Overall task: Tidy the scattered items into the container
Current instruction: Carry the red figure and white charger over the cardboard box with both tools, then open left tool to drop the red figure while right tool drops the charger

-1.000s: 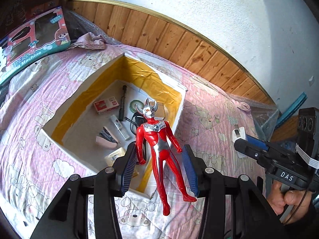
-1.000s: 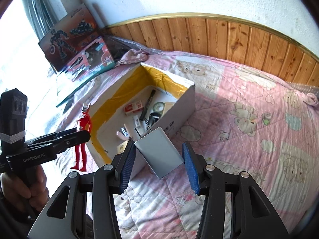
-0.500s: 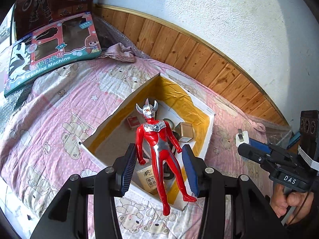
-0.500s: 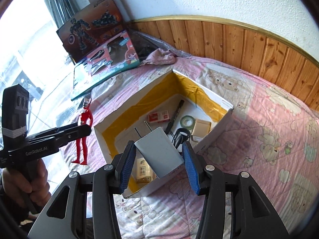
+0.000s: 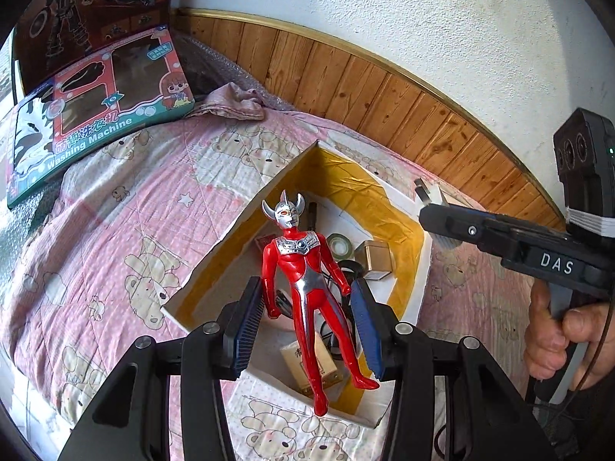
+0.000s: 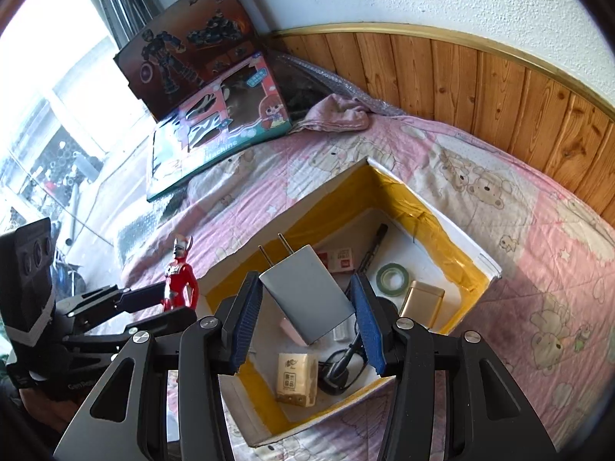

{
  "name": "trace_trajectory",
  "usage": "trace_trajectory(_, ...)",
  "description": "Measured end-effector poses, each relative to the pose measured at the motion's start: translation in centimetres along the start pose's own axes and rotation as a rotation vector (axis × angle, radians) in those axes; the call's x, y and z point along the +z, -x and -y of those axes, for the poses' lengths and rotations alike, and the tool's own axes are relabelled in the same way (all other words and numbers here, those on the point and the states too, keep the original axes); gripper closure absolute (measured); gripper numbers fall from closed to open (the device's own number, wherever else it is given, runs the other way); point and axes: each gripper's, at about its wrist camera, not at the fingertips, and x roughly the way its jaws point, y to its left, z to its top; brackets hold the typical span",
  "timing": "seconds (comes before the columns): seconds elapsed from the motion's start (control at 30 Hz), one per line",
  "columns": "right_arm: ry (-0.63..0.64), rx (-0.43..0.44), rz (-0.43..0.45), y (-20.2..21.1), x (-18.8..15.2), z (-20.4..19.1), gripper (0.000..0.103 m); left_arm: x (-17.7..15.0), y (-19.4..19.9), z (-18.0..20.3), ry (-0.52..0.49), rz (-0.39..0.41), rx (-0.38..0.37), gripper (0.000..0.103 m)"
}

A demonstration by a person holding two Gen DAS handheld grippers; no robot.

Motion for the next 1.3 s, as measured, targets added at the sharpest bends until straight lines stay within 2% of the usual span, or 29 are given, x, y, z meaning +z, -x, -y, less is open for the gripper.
trace_trajectory(0.37,0.01,-0.039,-0.035,-4.7,4.7,2.3,0.053,-0.4,-2.9,-0.7,-0.043,-0.08,0.042,0.055)
trace_trajectory(0.63,0.035,-0.079,-0.076,-8.4,6.2,3.1,0.053,-0.6,-4.9,-0.6,-0.085,-0.114,0.059,0.055)
trace_trajectory(1.03,0.064,-0.119,-0.121,-12.8,6.6,4.0,0.051,-1.1,-7.3,-3.0,-0.007,-0.168,0.082,0.053)
trace_trajectory(1.2,0.037,-0.115,-0.116,-12.3,6.0,4.8,0.051,-1.4,-7.4,-4.1,0.049,-0.166,0.095,0.047)
trace_trajectory(1.3,0.012,-0.097,-0.112,-11.3,5.3,5.1,0.051,-1.7,-7.2,-4.5,0.069,-0.161,0.091,0.047)
